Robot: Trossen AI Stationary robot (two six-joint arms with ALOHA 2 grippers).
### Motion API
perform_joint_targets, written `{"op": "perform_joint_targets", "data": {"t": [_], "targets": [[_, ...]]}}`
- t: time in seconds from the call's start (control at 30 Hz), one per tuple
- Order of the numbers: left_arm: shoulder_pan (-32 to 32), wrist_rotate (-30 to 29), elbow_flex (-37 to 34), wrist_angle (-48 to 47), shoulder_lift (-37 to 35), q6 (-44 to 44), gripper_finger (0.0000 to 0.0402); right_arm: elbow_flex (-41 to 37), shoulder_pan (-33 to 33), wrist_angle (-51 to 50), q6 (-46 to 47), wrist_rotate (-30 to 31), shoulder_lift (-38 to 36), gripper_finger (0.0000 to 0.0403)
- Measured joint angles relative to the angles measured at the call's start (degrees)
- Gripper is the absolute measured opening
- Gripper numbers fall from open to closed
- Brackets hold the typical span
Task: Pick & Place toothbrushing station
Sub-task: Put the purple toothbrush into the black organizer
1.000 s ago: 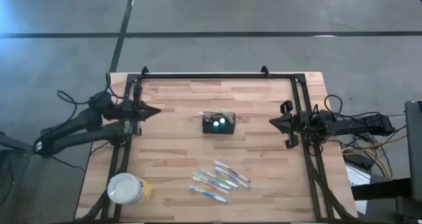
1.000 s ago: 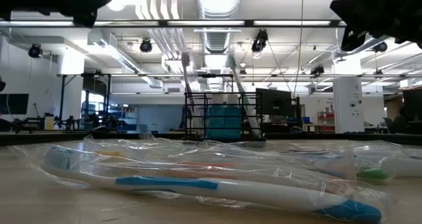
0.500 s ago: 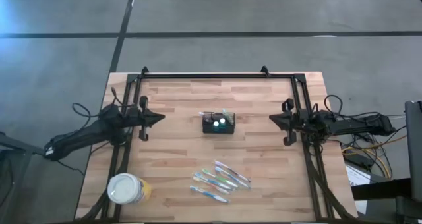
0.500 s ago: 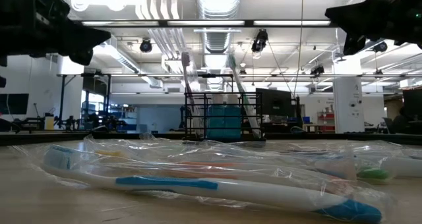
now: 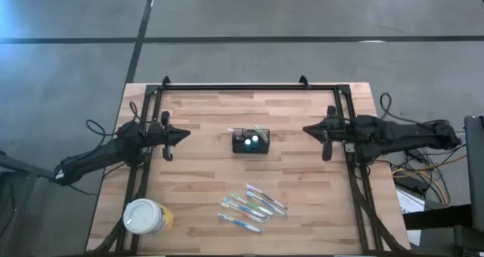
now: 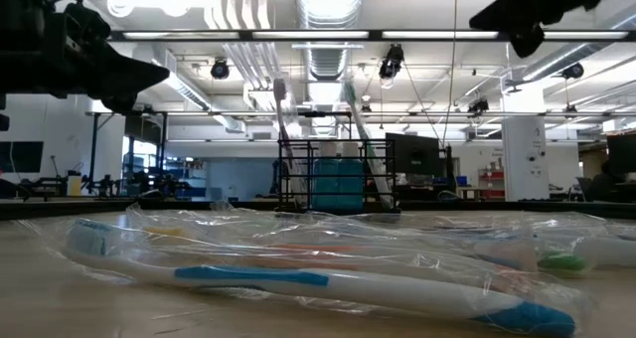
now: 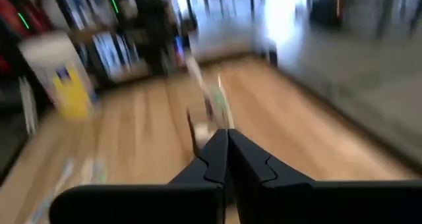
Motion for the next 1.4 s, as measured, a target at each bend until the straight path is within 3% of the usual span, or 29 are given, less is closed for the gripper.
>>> {"op": "perform_joint_targets", "data": {"t": [0.13, 0.27, 0.7, 0.83, 0.97, 1.2, 1.4], "targets": [[0.0, 0.0, 0.0, 0.0, 0.0, 0.0, 0.0025, 14.7, 0.1, -20.8, 9.9, -1.2, 12.1, 0.0008], [0.0, 0.2, 0.0, -0.1, 0.1, -0.2, 0.0027, 26.2, 1.5, -33.5, 17.6, -3.8, 24.9, 0.0008], [0.0, 0.2, 0.0, -0.5, 0.1, -0.4, 0.0028, 53.1, 9.1, -49.2, 22.7, -10.6, 58.9, 0.0009], [0.0, 0.2, 0.0, -0.4, 0.1, 0.7, 0.0028, 56.3, 12.1, -48.5, 22.0, -12.4, 65.5, 0.0020], [0.0, 0.2, 0.0, -0.1, 0.1, 1.7, 0.0028, 57.3, 14.4, -46.1, 21.5, -12.9, 70.7, 0.0063], [0.0, 0.3, 0.0, -0.1, 0.1, 1.7, 0.0028, 55.9, 16.3, -42.4, 21.1, -12.9, 76.4, 0.0148], [0.0, 0.8, 0.0, 0.0, 0.1, 1.7, 0.0028, 55.0, 17.9, -35.4, 18.9, -12.9, 78.3, 0.0184]]}}
